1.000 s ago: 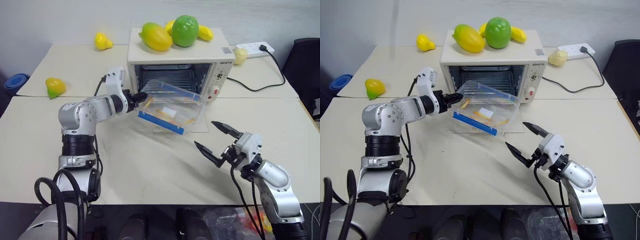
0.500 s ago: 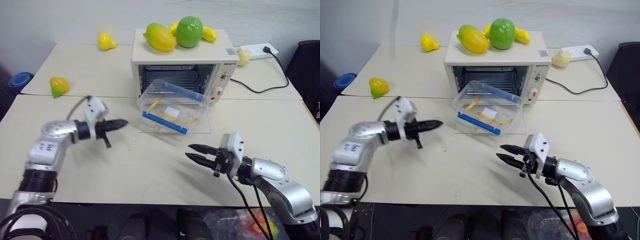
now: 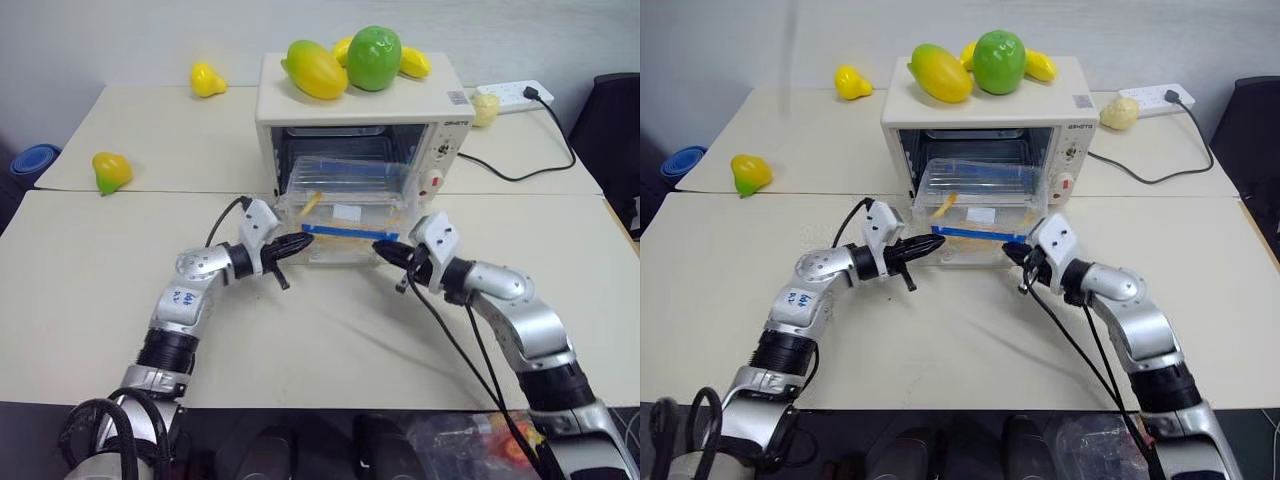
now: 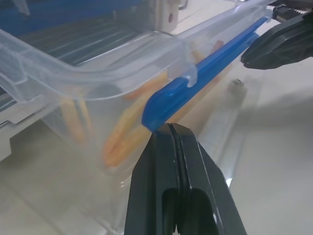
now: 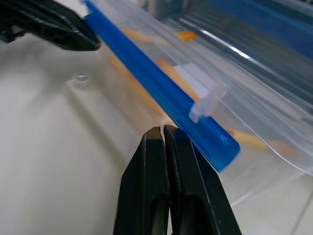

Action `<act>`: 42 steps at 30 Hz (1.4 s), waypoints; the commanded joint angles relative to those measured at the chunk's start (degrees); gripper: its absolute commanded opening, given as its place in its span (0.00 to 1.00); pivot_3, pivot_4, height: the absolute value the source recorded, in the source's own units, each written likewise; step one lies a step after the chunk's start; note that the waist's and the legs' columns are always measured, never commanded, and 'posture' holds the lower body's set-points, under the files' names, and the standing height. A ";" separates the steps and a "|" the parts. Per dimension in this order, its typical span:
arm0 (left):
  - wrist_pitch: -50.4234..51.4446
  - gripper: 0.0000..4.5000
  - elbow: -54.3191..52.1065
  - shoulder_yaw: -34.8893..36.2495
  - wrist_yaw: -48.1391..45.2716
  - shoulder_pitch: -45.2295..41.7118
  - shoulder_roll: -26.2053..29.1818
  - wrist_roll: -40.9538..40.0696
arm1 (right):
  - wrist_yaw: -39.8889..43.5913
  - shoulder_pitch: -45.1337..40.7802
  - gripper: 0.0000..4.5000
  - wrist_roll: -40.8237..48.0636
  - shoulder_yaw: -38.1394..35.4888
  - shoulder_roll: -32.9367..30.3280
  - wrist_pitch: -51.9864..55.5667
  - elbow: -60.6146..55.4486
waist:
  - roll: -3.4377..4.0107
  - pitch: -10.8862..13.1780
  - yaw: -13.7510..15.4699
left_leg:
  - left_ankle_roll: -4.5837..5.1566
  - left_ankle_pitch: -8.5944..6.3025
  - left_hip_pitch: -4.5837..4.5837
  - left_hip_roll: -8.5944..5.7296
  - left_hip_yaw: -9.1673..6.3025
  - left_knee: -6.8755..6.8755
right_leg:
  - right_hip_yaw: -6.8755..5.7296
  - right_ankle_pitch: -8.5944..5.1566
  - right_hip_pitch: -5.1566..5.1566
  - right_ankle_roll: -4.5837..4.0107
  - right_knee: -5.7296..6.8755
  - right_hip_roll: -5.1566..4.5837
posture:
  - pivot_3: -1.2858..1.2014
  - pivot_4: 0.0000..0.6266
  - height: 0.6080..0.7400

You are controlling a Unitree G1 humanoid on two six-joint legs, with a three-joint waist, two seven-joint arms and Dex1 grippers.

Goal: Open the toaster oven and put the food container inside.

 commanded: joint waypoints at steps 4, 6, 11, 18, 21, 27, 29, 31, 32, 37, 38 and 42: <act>-5.46 0.00 7.49 2.50 10.37 -6.27 -4.88 4.01 | -1.16 -10.79 0.02 -4.32 -0.79 4.12 -7.51 13.35 | 0.00 0.00 -0.61 | -0.03 0.02 -0.01 0.00 0.01 -0.01 | 0.00 0.00 -0.04 0.01 0.02 0.00 | 0.52 0.24 1.00; -6.78 0.00 10.64 3.68 13.70 -8.15 -6.30 4.65 | -1.80 -13.66 0.02 -6.01 -0.61 5.61 -10.30 18.44 | 0.00 0.00 -0.93 | -0.01 0.03 -0.01 -0.02 0.02 0.03 | 0.00 0.01 -0.04 0.03 0.06 0.00 | 0.52 0.24 1.00; -10.68 0.00 18.92 6.93 19.66 -11.92 -7.84 5.16 | -4.73 -19.60 0.02 -8.47 -1.73 10.01 -17.53 30.50 | 0.00 0.00 -1.47 | -0.04 0.06 -0.01 -0.02 0.06 -0.02 | -0.03 0.02 -0.12 0.03 0.35 -0.04 | 0.52 0.24 1.00; -19.26 0.00 24.38 7.82 18.83 -11.27 -4.31 7.20 | -4.22 -22.86 0.02 -7.74 -3.49 12.82 -20.95 39.67 | 0.00 -0.01 -2.50 | -0.07 0.08 -0.02 -0.03 0.03 -0.06 | -0.18 0.02 -0.14 0.03 0.36 -0.12 | 0.52 0.24 1.00; -17.04 0.00 16.72 7.98 13.04 -6.72 -1.73 4.47 | 0.42 -20.34 0.02 -6.38 -3.88 10.54 -17.92 35.21 | 0.02 -0.01 -2.59 | -0.07 0.08 -0.02 -0.03 0.03 -0.08 | -0.35 0.02 -0.14 0.03 0.36 -0.19 | 0.52 0.24 1.00; -13.30 0.20 -0.63 10.84 -1.77 5.33 7.47 -3.87 | 8.63 -10.91 0.00 -0.34 -8.08 2.29 -11.02 20.32 | 0.03 -0.01 -2.48 | -0.07 0.07 -0.11 0.01 -0.03 -0.10 | -0.42 0.02 -0.18 0.02 0.29 -0.25 | 0.52 0.24 1.00; -13.02 0.34 -2.81 11.49 -5.99 7.41 9.70 -6.36 | 10.08 -8.83 0.00 0.08 -8.62 0.12 -10.02 18.56 | 0.03 -0.01 -2.37 | -0.07 0.07 -0.11 0.01 -0.04 -0.06 | -0.44 0.02 -0.15 0.01 0.29 -0.26 | 0.52 0.24 1.00; -11.85 0.48 -4.51 14.25 -12.22 11.36 14.24 -9.76 | 13.66 -5.47 0.00 -0.80 -9.27 -3.55 -13.00 20.49 | 0.03 -0.01 -2.30 | -0.07 0.07 -0.06 0.00 -0.03 0.01 | -0.43 0.04 -0.09 -0.02 0.20 -0.27 | 0.52 0.24 1.00; -10.01 0.55 -5.23 15.43 -14.90 13.21 16.71 -11.20 | 15.26 -4.10 0.00 -1.42 -9.44 -4.91 -15.11 22.39 | 0.05 -0.02 -2.32 | -0.07 0.06 -0.01 0.01 -0.03 0.00 | -0.43 0.04 -0.04 -0.02 0.10 -0.26 | 0.52 0.24 1.00; -2.19 0.89 -9.52 17.54 -24.05 17.85 23.91 -17.67 | 22.42 -1.43 0.00 -1.87 -7.92 -4.50 -23.72 31.02 | 0.07 0.00 -2.45 | -0.04 0.05 0.08 0.08 0.05 -0.19 | -0.30 0.04 0.01 -0.03 0.03 -0.21 | 0.52 0.24 1.00; -1.14 0.95 -9.52 17.75 -24.96 17.93 24.93 -18.00 | 23.50 -1.48 0.00 -1.93 -7.62 -3.93 -24.77 32.01 | 0.08 0.00 -2.45 | -0.04 0.05 0.08 0.07 0.07 -0.16 | -0.29 0.04 0.00 -0.03 0.00 -0.22 | 0.52 0.24 1.00; 0.67 1.00 -9.60 20.81 -27.55 16.87 25.12 -22.25 | 25.57 -2.94 0.00 -0.53 -8.03 -0.51 -27.00 33.91 | 0.09 0.01 -2.59 | -0.04 0.05 0.12 0.12 0.09 -0.12 | -0.29 0.07 0.00 -0.07 0.03 -0.17 | 0.52 0.24 1.00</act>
